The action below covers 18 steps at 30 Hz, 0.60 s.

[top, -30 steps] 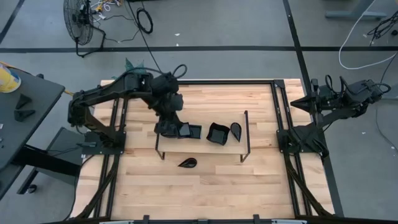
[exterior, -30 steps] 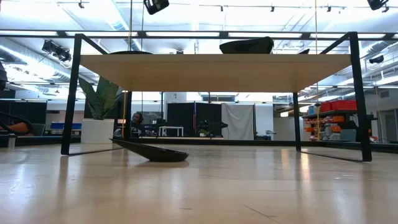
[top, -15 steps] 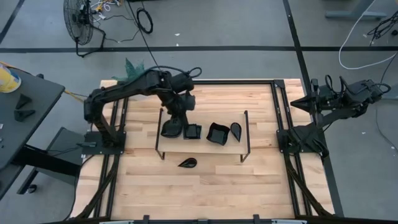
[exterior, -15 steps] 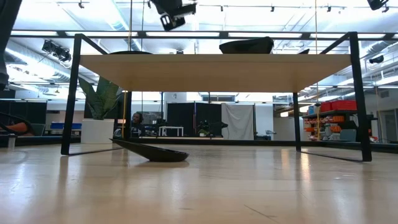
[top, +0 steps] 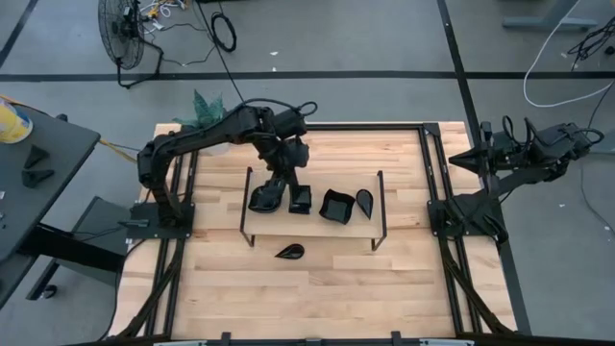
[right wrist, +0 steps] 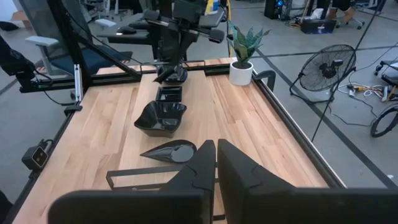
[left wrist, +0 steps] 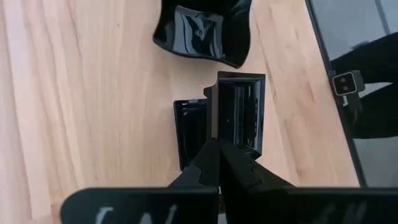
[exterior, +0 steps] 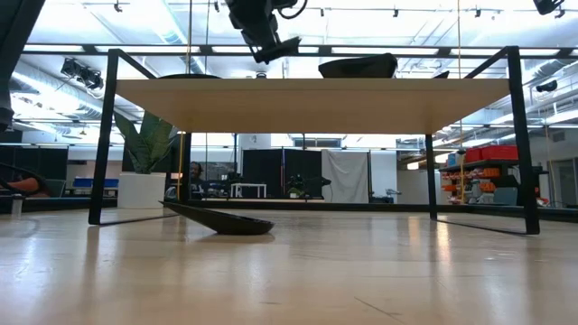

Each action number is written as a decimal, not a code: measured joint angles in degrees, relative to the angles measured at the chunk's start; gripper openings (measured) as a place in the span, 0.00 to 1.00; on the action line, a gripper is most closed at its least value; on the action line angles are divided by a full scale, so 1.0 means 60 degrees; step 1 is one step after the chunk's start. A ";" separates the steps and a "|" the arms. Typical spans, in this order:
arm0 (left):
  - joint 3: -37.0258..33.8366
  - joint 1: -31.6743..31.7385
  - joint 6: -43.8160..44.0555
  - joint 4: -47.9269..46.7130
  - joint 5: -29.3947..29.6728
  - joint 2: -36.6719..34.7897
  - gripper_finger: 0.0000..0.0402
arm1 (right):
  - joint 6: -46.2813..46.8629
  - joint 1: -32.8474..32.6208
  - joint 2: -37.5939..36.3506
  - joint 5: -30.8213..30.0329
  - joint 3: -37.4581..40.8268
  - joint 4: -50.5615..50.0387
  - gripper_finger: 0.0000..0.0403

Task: Pick & Place Mini shaped plates
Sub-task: Stack the square plate on top of the square plate on the shelf

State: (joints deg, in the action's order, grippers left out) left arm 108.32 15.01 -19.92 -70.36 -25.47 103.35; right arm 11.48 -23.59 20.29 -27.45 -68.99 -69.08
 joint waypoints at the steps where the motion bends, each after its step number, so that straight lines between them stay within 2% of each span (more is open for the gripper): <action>1: 0.0009 0.0014 -0.0091 0.0003 0.0004 0.0017 0.00 | 0.0001 0.0002 0.0000 0.0001 0.0000 -0.0003 0.06; 10: -0.0002 0.0087 -0.0610 -0.0089 -0.0214 0.0441 0.00 | -0.0001 0.0002 0.0000 0.0000 0.0001 0.0000 0.06; 18: 0.0009 0.0087 -0.0868 -0.0392 -0.0002 0.0667 0.00 | -0.0001 0.0001 0.0000 -0.0002 0.0002 0.0000 0.06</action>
State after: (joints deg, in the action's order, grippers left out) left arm 108.38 15.53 -25.13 -72.71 -25.49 107.36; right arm 11.47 -23.59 20.29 -27.46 -68.98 -69.08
